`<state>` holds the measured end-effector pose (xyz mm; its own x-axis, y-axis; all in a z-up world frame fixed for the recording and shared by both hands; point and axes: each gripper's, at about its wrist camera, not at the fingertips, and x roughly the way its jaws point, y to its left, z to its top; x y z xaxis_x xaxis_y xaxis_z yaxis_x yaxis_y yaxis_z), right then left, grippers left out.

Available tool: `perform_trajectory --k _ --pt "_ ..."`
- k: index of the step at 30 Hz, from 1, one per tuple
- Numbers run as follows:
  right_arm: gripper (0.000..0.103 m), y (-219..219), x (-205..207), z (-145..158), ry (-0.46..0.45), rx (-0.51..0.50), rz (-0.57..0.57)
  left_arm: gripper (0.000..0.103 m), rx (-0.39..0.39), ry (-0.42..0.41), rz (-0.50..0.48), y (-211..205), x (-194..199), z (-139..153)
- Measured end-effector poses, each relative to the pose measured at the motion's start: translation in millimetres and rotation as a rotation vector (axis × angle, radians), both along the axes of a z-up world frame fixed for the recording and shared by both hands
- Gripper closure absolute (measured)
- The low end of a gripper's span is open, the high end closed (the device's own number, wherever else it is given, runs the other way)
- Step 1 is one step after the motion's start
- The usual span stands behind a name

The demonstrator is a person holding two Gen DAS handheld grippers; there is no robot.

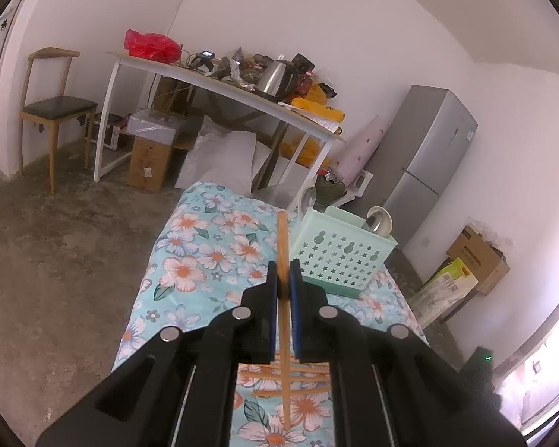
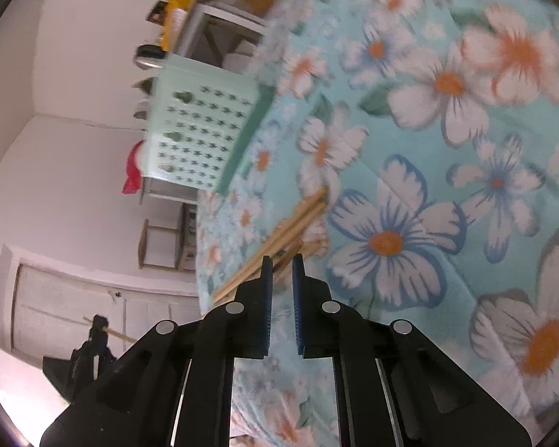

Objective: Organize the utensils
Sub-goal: 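Carry the chopstick into the green caddy with the left tool while the right carries its chopstick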

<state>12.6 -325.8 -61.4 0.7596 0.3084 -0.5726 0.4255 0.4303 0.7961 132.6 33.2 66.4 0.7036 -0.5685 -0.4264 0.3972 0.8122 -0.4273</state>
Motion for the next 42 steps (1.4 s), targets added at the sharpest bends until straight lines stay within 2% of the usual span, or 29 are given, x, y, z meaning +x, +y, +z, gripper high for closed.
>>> perform_trajectory --k 4,8,13,22,29,37,42 --pt "0.098 2.6 -8.1 35.8 -0.090 -0.092 0.013 0.098 0.016 -0.006 -0.006 -1.8 -3.1 1.5" --pt "0.100 2.7 -10.3 63.8 -0.173 -0.125 0.019 0.098 0.028 -0.013 -0.015 -4.7 -6.8 4.8" --pt "0.100 0.9 -13.7 88.4 -0.244 -0.172 0.024 0.098 0.042 -0.033 -0.024 -9.7 -14.0 14.5" --pt "0.100 -16.7 -23.0 123.5 -0.352 -0.243 0.007 0.098 0.049 -0.127 -0.027 -19.3 -25.3 51.3" --pt "0.100 -41.2 -28.5 135.2 -0.395 -0.284 -0.047 0.098 0.034 -0.245 -0.026 -46.1 -12.4 91.4" --pt "0.100 -56.1 -28.1 126.8 -0.388 -0.264 -0.050 0.098 -0.007 -0.423 -0.035 -108.0 25.9 148.1" --pt "0.100 -60.9 -20.4 120.9 -0.389 -0.242 -0.041 0.098 -0.047 -0.431 -0.015 -147.2 69.0 158.9"
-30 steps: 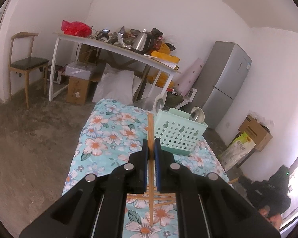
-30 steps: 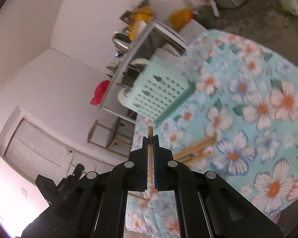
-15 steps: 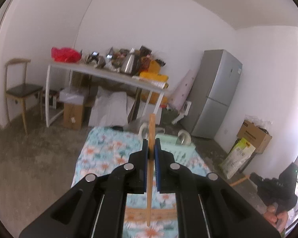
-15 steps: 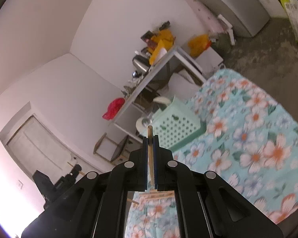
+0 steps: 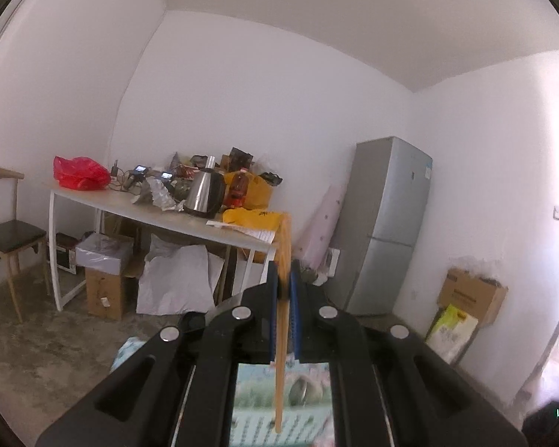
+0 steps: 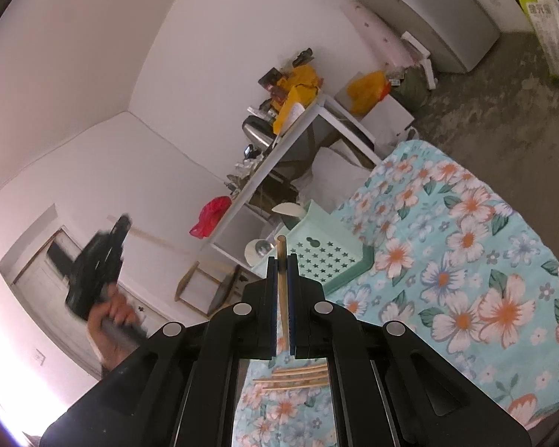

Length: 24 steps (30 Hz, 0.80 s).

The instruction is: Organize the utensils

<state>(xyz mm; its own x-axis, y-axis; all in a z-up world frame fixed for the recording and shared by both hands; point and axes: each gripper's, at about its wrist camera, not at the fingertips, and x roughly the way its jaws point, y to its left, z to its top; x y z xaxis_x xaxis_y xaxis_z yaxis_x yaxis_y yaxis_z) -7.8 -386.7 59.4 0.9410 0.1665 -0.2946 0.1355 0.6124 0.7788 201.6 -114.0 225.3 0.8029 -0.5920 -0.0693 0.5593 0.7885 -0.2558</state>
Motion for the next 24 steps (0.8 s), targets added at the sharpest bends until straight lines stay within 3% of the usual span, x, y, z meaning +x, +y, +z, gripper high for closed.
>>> perform_trajectory --k 4,9,19,20,23,24 --pt "0.100 -3.0 5.3 -4.4 0.014 0.008 0.003 0.098 -0.024 0.029 0.027 -28.3 40.4 -10.8" --pt "0.100 -6.7 10.3 -6.9 0.028 0.002 0.001 0.098 0.000 0.084 0.049 -56.1 76.3 -43.9" --pt "0.100 -8.8 9.0 -12.2 0.056 0.004 -0.007 0.097 0.082 0.188 0.060 -64.9 88.9 -100.1" --pt "0.100 -7.7 8.0 -10.7 0.054 0.000 -0.007 0.092 0.088 0.191 0.059 -63.3 85.3 -102.5" --pt "0.100 -6.6 6.5 -7.3 0.047 -0.013 -0.010 0.065 0.113 0.199 0.064 -52.2 70.0 -108.8" --pt "0.100 -5.5 5.2 -4.8 0.043 -0.020 -0.012 0.061 0.113 0.199 0.065 -47.0 63.8 -109.7"
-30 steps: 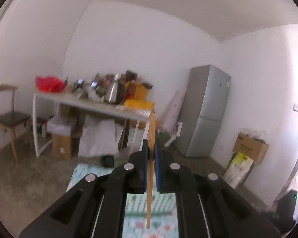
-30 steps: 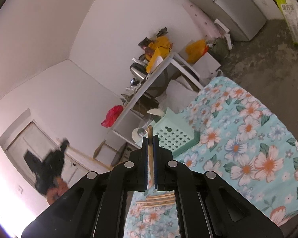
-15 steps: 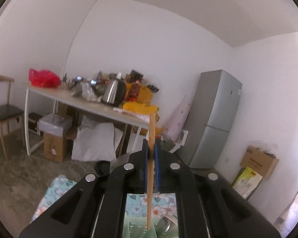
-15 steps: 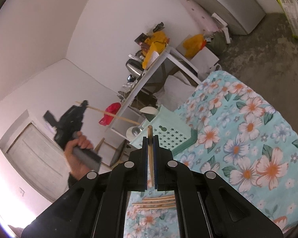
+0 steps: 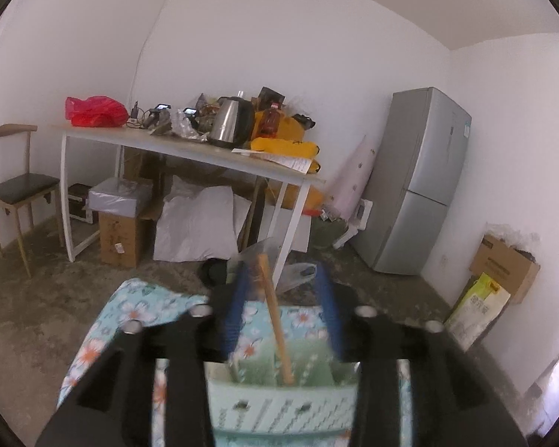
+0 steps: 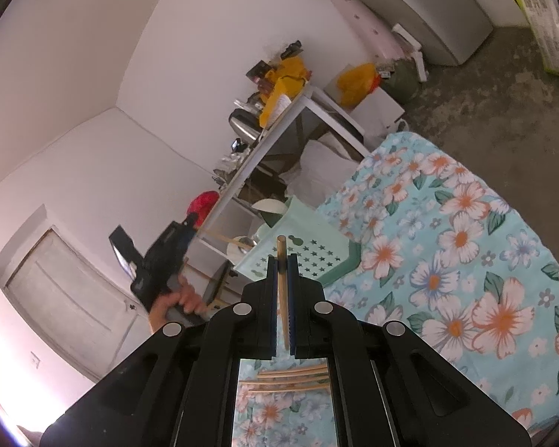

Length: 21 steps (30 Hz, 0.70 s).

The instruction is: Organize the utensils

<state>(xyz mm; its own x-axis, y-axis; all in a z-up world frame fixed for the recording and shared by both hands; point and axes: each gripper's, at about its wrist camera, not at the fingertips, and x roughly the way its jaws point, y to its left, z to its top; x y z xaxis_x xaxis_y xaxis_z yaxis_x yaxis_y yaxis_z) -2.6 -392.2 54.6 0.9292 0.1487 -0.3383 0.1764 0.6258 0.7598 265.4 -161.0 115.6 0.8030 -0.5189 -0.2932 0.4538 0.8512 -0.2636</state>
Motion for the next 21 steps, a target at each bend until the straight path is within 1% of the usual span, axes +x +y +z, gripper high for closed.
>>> perform_trajectory --k 1,3,6,10,12,16,17,21 --pt "0.100 1.1 -0.8 2.7 -0.003 -0.007 0.000 0.058 -0.001 -0.001 0.003 3.8 -5.1 -0.6" --pt "0.100 3.2 -1.2 8.3 -0.006 -0.024 -0.001 0.049 0.001 0.001 0.017 15.5 -16.9 -0.5" --pt "0.100 6.2 0.5 19.2 -0.015 -0.054 -0.001 0.042 -0.012 0.002 0.036 37.3 -36.7 0.1" --pt "0.100 9.1 8.9 38.1 -0.046 -0.102 0.000 0.038 0.013 0.022 0.042 63.2 -62.8 -9.5" --pt "0.100 8.4 16.7 50.9 -0.069 -0.123 0.000 0.036 0.042 0.051 0.034 76.7 -78.7 -21.9" --pt "0.100 11.2 43.3 82.8 -0.107 -0.202 0.003 0.033 0.095 0.120 0.016 95.2 -103.9 -51.7" --pt "0.100 12.2 50.3 90.2 -0.115 -0.221 0.004 0.032 0.106 0.154 0.008 101.3 -111.7 -63.7" --pt "0.100 24.0 83.4 120.6 -0.138 -0.335 -0.003 0.029 0.115 0.227 -0.002 118.3 -128.3 -92.4"
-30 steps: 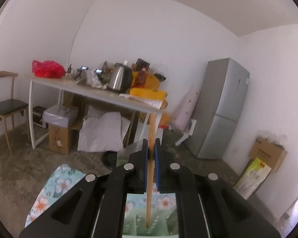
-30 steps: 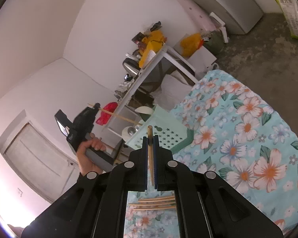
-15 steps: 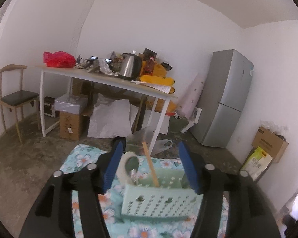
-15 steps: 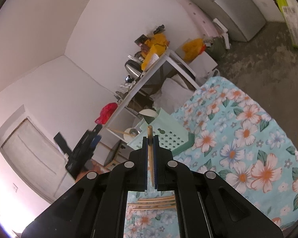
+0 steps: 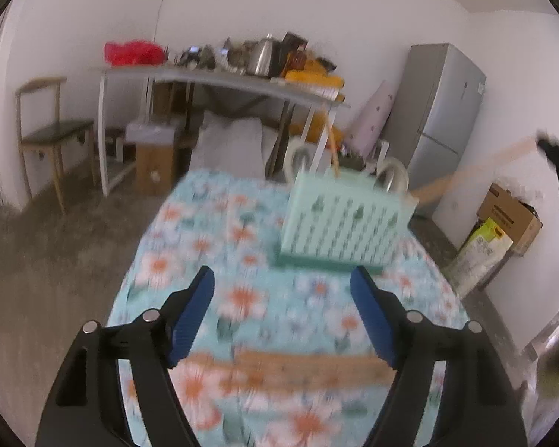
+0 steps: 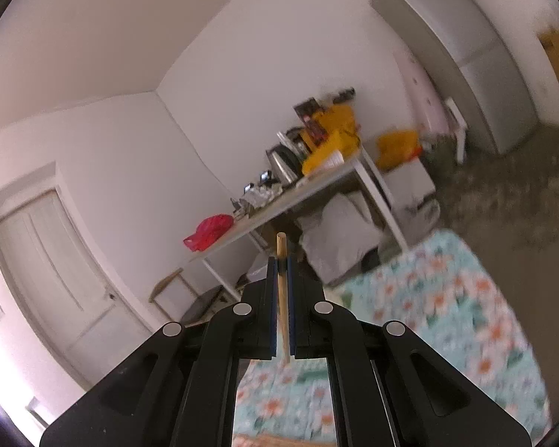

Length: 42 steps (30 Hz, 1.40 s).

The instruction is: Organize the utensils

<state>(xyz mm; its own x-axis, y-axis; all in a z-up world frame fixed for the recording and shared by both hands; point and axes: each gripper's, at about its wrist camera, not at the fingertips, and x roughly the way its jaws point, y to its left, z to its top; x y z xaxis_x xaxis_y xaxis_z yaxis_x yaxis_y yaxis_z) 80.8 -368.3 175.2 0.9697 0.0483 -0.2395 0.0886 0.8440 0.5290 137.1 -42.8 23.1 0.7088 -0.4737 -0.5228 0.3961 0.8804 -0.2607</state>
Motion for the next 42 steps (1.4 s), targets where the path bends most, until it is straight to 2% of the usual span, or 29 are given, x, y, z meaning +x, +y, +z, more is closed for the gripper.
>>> perform_trajectory --k 3,7,12,17,20,25,30,33,37,41,42 --pt "0.100 13.3 26.0 13.0 -0.002 -0.114 -0.036 0.025 0.003 0.015 0.003 10.3 -8.6 -11.0" --pt "0.100 29.1 58.5 8.7 0.030 -0.214 -0.057 0.022 0.016 -0.020 0.014 18.8 -18.5 -13.0" --pt "0.100 58.0 96.8 -15.1 0.093 -0.371 -0.073 0.020 0.039 -0.057 0.006 20.9 -20.0 -10.4" --pt "0.100 77.2 119.2 -43.1 0.167 -0.457 -0.056 0.019 0.040 -0.056 0.004 22.0 -19.7 -11.9" --pt "0.099 80.7 119.2 -48.8 0.182 -0.447 -0.036 0.019 0.042 -0.058 0.005 22.8 -19.3 -11.3" --pt "0.079 82.0 95.6 -36.0 0.141 -0.430 -0.034 0.018 0.043 -0.053 0.006 24.3 -17.8 -12.0" --pt "0.075 76.0 55.3 -16.2 0.079 -0.382 -0.041 0.018 0.045 -0.056 0.005 24.1 -18.4 -12.4" --pt "0.071 73.5 28.1 -15.9 0.079 -0.350 -0.034 0.018 0.056 -0.058 -0.005 22.3 -18.7 -12.8" --pt "0.065 69.0 -0.7 -41.3 0.173 -0.288 0.004 0.018 0.104 -0.077 -0.045 16.0 -23.3 -16.0" --pt "0.063 68.2 -19.8 -103.4 0.393 -0.204 0.052 0.019 0.166 -0.074 -0.140 1.1 -30.1 -24.5" --pt "0.063 66.4 -22.5 -115.7 0.432 -0.180 0.052 0.023 0.193 -0.076 -0.173 -4.8 -32.5 -27.6"
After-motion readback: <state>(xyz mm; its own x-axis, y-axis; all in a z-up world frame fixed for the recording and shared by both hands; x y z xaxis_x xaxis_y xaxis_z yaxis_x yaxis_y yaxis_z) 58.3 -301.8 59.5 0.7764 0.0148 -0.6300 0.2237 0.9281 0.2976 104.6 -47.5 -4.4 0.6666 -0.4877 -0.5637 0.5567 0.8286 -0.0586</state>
